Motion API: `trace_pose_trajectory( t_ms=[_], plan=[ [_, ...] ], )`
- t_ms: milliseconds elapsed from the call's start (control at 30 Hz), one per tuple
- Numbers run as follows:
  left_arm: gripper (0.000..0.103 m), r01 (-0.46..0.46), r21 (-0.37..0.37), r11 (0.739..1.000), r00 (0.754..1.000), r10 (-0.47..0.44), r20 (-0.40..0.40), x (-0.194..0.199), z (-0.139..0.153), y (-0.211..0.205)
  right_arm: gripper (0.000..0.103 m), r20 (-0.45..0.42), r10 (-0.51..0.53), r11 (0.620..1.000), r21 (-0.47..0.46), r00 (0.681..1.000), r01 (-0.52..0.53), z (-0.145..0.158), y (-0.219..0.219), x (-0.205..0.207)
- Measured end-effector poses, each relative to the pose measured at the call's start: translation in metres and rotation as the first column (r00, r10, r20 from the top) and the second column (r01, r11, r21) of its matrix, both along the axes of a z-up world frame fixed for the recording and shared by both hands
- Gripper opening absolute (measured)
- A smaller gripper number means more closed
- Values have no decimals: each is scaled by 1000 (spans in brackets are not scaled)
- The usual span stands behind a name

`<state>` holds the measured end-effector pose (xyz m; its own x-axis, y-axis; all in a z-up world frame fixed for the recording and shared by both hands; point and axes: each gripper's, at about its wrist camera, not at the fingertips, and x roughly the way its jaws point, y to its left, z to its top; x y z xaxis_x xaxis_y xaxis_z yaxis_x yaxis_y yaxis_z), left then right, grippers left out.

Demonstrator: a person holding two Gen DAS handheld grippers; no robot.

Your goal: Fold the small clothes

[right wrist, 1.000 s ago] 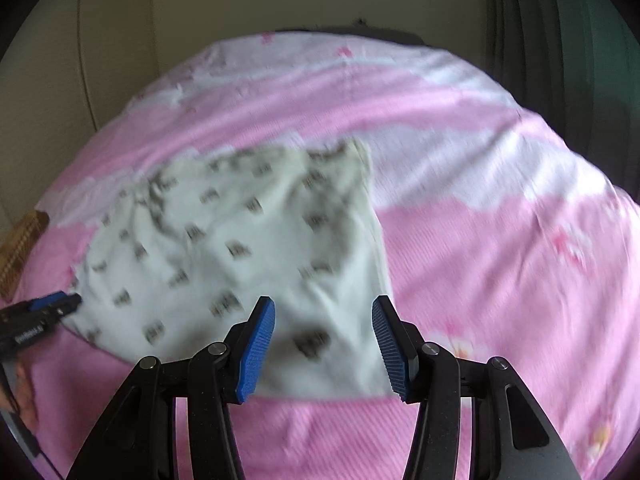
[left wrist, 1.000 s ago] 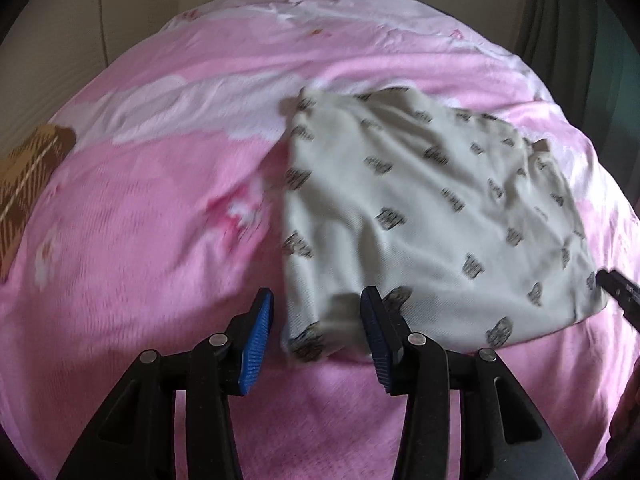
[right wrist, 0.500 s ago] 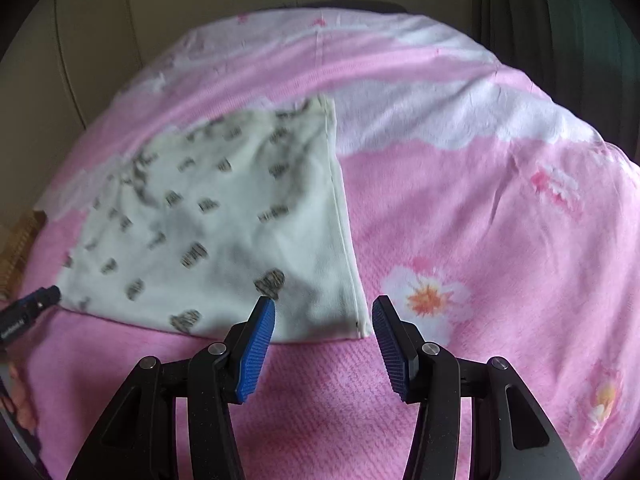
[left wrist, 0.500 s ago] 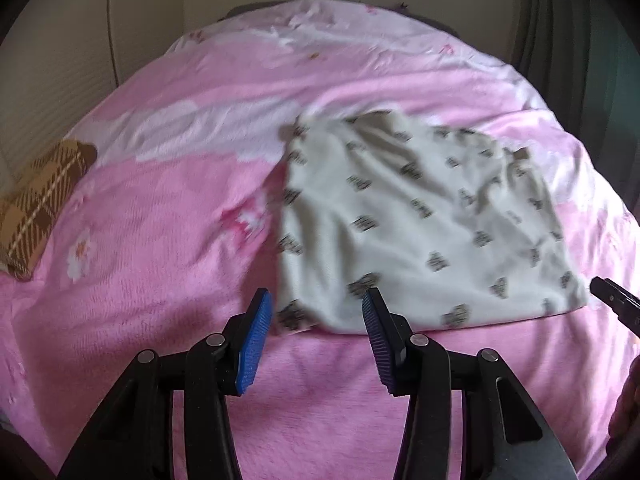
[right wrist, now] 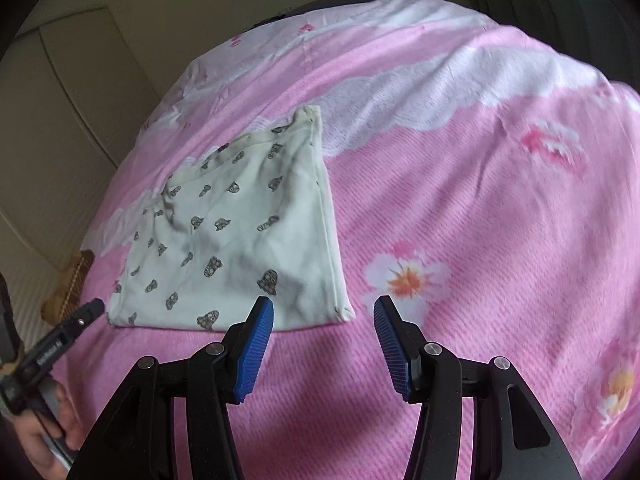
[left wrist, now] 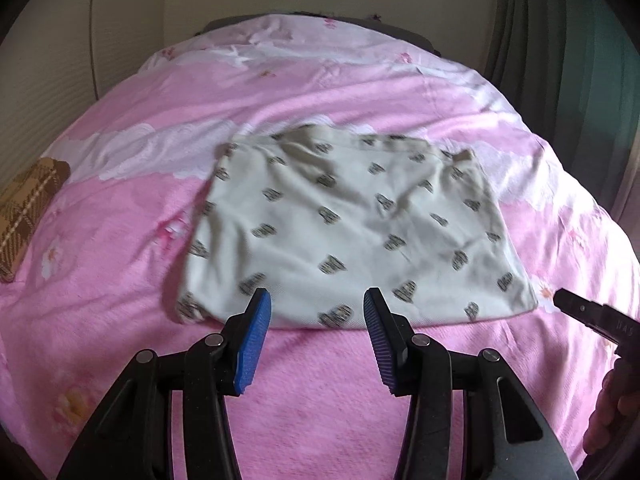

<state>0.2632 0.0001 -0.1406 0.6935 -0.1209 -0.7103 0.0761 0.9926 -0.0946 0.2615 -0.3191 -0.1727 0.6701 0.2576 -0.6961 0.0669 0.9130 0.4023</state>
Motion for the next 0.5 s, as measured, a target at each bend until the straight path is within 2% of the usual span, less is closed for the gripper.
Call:
trace_pose_trajectory(
  t_ms=[133,500],
  plan=[
    [48,16,12,1000,1000,-16,3,-4,-1,-11,53,-31,-21,986,166,999,26,-13,-6,-3],
    [48,-21,-22,1000,1000,21,10,-2,6,2,53,-109,-132,932,326,985,161,-41,7,12]
  ],
)
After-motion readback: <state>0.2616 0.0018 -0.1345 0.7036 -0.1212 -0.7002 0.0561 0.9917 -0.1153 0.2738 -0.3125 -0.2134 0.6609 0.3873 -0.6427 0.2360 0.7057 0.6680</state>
